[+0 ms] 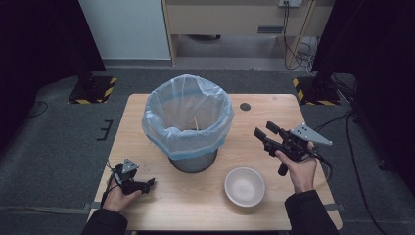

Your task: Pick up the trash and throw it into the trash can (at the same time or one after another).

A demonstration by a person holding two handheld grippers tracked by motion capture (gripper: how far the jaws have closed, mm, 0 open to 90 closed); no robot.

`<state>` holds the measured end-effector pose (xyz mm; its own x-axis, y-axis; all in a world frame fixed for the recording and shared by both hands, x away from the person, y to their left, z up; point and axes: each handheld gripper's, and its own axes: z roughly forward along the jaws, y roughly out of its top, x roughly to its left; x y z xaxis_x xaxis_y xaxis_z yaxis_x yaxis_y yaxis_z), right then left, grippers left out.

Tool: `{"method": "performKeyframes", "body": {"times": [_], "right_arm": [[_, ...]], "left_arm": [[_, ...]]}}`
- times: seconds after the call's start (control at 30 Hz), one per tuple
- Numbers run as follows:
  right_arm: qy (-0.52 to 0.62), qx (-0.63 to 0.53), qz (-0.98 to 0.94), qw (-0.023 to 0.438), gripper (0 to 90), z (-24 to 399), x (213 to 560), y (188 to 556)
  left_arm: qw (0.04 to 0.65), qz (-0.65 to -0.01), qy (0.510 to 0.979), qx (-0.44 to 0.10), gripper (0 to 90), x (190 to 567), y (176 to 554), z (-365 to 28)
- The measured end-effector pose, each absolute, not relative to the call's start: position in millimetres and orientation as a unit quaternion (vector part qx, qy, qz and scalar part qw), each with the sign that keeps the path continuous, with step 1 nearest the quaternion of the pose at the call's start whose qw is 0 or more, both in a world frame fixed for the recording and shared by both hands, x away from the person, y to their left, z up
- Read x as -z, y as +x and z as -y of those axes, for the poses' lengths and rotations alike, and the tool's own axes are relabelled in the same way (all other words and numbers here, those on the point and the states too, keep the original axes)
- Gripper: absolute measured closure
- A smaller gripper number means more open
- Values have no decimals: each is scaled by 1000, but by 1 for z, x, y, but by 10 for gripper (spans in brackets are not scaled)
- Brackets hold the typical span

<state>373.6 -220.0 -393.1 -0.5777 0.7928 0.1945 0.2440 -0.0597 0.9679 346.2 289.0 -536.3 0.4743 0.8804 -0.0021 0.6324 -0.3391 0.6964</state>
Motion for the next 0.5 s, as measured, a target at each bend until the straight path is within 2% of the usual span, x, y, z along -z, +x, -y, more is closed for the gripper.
{"method": "performKeyframes", "body": {"times": [0.27,0.5], "right_arm": [[418,-556,-691,197,413,232,434,367],[434,-525,-711,172,402,242,456,363]], "left_arm": [[323,-476,795,-192,0,536,346,-289],[323,-476,795,-192,0,536,346,-289]]}}
